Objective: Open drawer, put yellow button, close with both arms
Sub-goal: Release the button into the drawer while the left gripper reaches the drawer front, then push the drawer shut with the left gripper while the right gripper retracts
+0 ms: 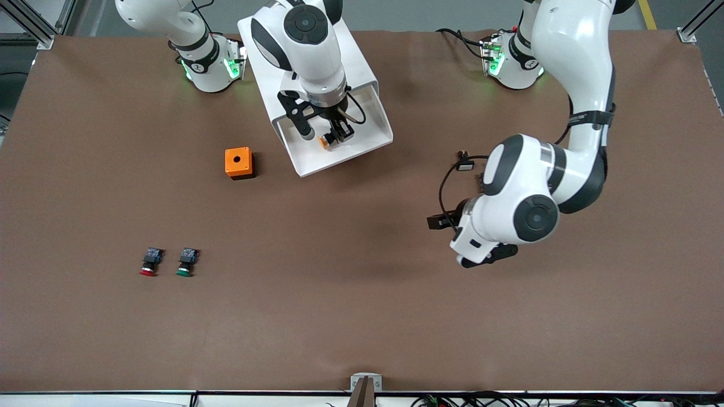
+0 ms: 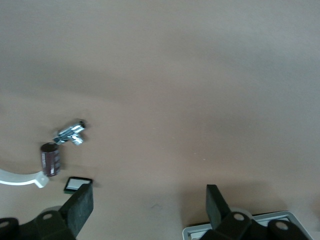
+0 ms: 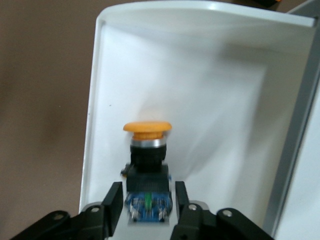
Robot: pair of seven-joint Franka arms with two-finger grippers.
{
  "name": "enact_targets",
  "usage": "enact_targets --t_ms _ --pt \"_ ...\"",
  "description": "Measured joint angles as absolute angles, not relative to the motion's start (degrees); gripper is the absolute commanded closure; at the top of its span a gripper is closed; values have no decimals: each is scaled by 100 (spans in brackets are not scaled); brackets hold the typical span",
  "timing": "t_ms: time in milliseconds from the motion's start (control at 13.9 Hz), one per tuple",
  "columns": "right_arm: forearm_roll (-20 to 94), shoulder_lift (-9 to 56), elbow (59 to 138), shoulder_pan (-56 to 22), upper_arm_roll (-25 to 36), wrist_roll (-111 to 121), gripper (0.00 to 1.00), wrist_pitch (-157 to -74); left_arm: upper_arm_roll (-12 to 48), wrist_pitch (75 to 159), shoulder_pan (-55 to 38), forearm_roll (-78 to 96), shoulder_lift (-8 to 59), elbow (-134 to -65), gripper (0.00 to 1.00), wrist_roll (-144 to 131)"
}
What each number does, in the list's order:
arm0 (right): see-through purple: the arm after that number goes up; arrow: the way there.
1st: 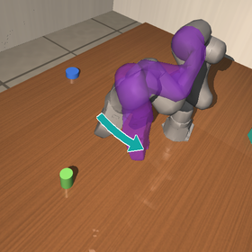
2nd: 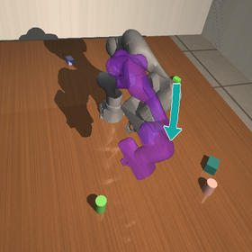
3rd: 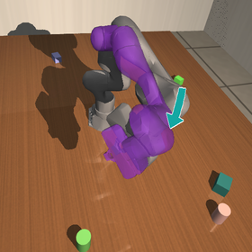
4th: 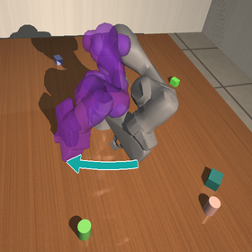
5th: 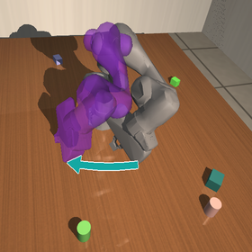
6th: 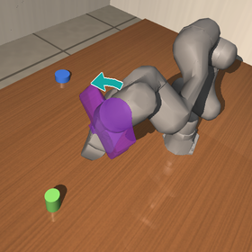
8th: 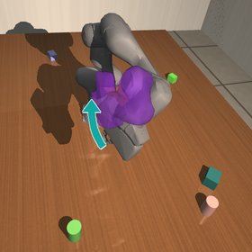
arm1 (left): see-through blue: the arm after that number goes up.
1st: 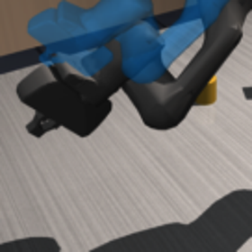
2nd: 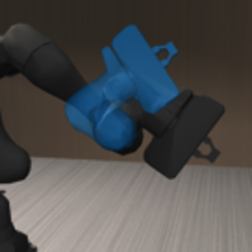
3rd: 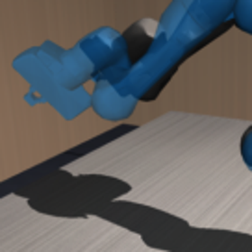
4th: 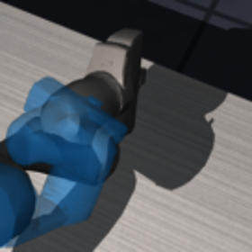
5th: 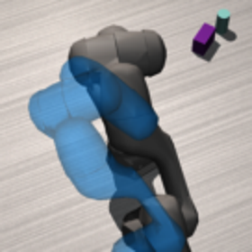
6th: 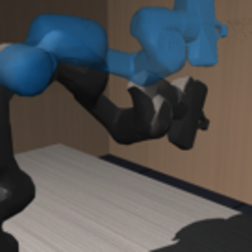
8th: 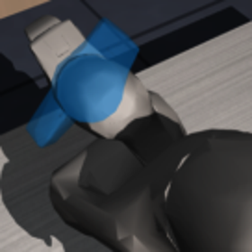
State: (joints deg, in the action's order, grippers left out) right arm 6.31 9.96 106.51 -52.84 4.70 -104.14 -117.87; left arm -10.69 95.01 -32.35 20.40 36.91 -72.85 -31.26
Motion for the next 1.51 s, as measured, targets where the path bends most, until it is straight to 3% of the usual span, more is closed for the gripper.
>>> enact_targets --t_ms 359,646,1077,1508 --pt "582 1111 10191 -5231 542 -10023 0 -11785 -1063 9732 -3617 2031 3691 -7324 1 -3983" --pt "568 1109 9855 -4697 618 -8403 0 -11466 -1046 9973 -4153 2031 3691 -7344 1 -4926" --pt "576 1054 8900 -2846 693 -4335 0 -9505 -1029 10178 -5026 2030 3694 -7408 1 -6184" --pt "566 1019 8528 -1125 718 -1175 0 -8558 -1029 10270 -5640 2023 3693 -7429 1 -6644"
